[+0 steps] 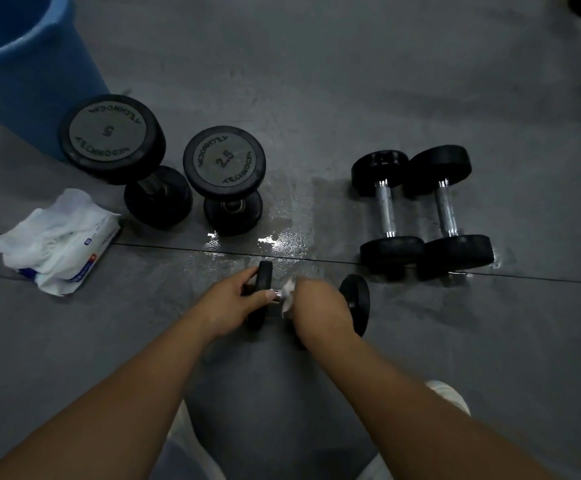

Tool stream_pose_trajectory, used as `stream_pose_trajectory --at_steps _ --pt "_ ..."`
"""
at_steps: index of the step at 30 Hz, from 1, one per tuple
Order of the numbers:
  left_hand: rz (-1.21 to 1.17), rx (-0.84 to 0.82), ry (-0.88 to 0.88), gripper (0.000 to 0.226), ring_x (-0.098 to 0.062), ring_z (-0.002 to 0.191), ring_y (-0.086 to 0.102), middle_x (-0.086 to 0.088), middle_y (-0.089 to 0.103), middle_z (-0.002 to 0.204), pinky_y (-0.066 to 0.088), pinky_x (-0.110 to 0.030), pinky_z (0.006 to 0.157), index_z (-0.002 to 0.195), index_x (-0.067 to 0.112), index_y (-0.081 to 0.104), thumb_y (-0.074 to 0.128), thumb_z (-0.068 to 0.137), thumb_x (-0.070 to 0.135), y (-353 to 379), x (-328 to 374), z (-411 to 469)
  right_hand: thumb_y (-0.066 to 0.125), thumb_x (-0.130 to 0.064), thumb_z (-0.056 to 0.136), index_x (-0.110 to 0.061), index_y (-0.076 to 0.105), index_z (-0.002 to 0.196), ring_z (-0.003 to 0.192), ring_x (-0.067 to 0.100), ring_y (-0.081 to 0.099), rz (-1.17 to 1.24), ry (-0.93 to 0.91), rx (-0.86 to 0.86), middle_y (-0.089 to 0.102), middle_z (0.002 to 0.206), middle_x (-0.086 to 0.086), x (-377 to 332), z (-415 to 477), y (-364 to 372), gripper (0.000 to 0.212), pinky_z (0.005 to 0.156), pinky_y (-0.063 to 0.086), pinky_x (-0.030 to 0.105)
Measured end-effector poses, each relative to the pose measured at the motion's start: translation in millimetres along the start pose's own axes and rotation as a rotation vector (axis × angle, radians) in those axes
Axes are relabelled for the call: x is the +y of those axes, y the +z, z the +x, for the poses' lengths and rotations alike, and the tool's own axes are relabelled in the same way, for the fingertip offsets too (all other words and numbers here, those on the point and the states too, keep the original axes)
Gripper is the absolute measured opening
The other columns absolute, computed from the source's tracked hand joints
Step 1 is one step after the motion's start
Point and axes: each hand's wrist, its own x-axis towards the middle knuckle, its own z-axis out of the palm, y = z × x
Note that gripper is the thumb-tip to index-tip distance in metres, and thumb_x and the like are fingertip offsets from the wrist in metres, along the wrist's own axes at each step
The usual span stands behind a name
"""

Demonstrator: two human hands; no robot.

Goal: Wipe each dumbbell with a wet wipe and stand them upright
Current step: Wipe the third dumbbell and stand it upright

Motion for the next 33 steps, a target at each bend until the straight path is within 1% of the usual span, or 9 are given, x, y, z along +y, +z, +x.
stream_pose_trajectory --at_steps 3,5,8,11,17,20,25,29,33 --pt "0.049 0.044 -0.004 0.083 -0.016 0.101 0.068 0.001 0.071 0.115 0.057 -0.038 0.086 0.141 0.047 0.042 0.071 0.066 0.063 -0.3 3.7 -1.0 0.057 -0.006 0.083 -0.013 0.069 0.097 0.086 0.02 0.061 0.45 -0.002 0.205 0.069 0.093 0.006 2.7 -17.5 23.4 0.02 0.075 0.042 0.025" --pt "0.045 0.056 -0.02 0.074 -0.017 0.095 0.068 -0.003 0.069 0.117 0.058 -0.032 0.07 0.144 0.045 0.039 0.072 0.079 0.051 2.1 5.4 -2.8 0.048 0.001 0.086 -0.01 0.069 0.086 0.081 0.021 0.057 0.768 0.284 0.257 0.067 0.085 0.008 -1.5 -25.2 38.9 0.023 0.07 0.041 0.023" --pt "0.051 0.079 -0.027 0.068 -0.019 0.08 0.065 -0.01 0.065 0.116 0.056 -0.032 0.055 0.149 0.042 0.032 0.067 0.09 0.034 7.1 6.6 -4.5 0.032 0.002 0.095 -0.005 0.054 0.075 0.069 0.03 0.057 1.754 0.834 0.005 0.06 0.075 0.018 -15.2 -10.2 37.5 0.03 0.088 0.045 0.037" --pt "0.063 0.074 -0.039 0.071 -0.02 0.074 0.063 -0.011 0.062 0.113 0.059 -0.037 0.058 0.15 0.042 0.029 0.067 0.091 0.033 12.4 5.4 -9.8 0.03 0.004 0.092 0.005 0.052 0.08 0.054 0.026 0.057 2.092 1.015 -0.133 0.06 0.058 0.018 -8.4 9.3 38.1 0.024 0.092 0.046 0.024" --pt "0.066 0.025 -0.063 0.069 -0.02 0.081 0.065 -0.014 0.062 0.121 0.058 -0.033 0.057 0.149 0.035 0.033 0.068 0.091 0.029 9.8 7.2 -6.8 0.034 -0.001 0.097 -0.002 0.052 0.126 0.107 0.029 0.061 1.977 1.056 -0.116 0.069 0.104 0.016 2.4 -0.3 54.9 0.034 0.075 0.047 0.035" --pt "0.058 0.032 -0.085 0.072 -0.023 0.088 0.067 -0.011 0.063 0.121 0.059 -0.036 0.062 0.147 0.04 0.034 0.072 0.086 0.038 9.3 7.2 -6.8 0.035 0.005 0.094 0.0 0.052 0.124 0.097 0.032 0.062 1.853 1.034 -0.139 0.062 0.101 0.018 -2.6 1.4 40.5 0.036 0.067 0.05 0.034" --pt "0.081 0.044 -0.08 0.098 -0.028 0.111 0.064 -0.01 0.063 0.129 0.054 -0.046 0.093 0.14 0.052 0.035 0.068 0.051 0.072 8.8 -0.1 -4.2 0.054 -0.001 0.08 -0.01 0.067 0.079 0.071 0.022 0.059 0.938 0.473 0.333 0.064 0.072 0.007 5.5 -3.3 27.0 0.015 0.06 0.042 0.026" --pt "0.088 0.034 -0.069 0.08 -0.027 0.109 0.065 -0.011 0.064 0.126 0.054 -0.044 0.092 0.144 0.051 0.032 0.073 0.075 0.057 10.0 -0.9 -9.1 0.053 -0.015 0.083 -0.015 0.063 0.099 0.096 0.025 0.058 0.135 -0.14 0.149 0.065 0.1 0.006 9.1 -1.2 43.0 0.019 0.081 0.042 0.032" --pt "0.107 0.05 -0.04 0.073 -0.032 0.113 0.062 -0.016 0.061 0.129 0.054 -0.044 0.091 0.148 0.045 0.032 0.07 0.086 0.046 9.0 -0.9 -4.4 0.054 -0.024 0.086 -0.014 0.065 0.086 0.084 0.026 0.062 0.218 -0.189 0.148 0.066 0.088 0.007 28.8 -2.0 34.0 0.015 0.072 0.048 0.035"
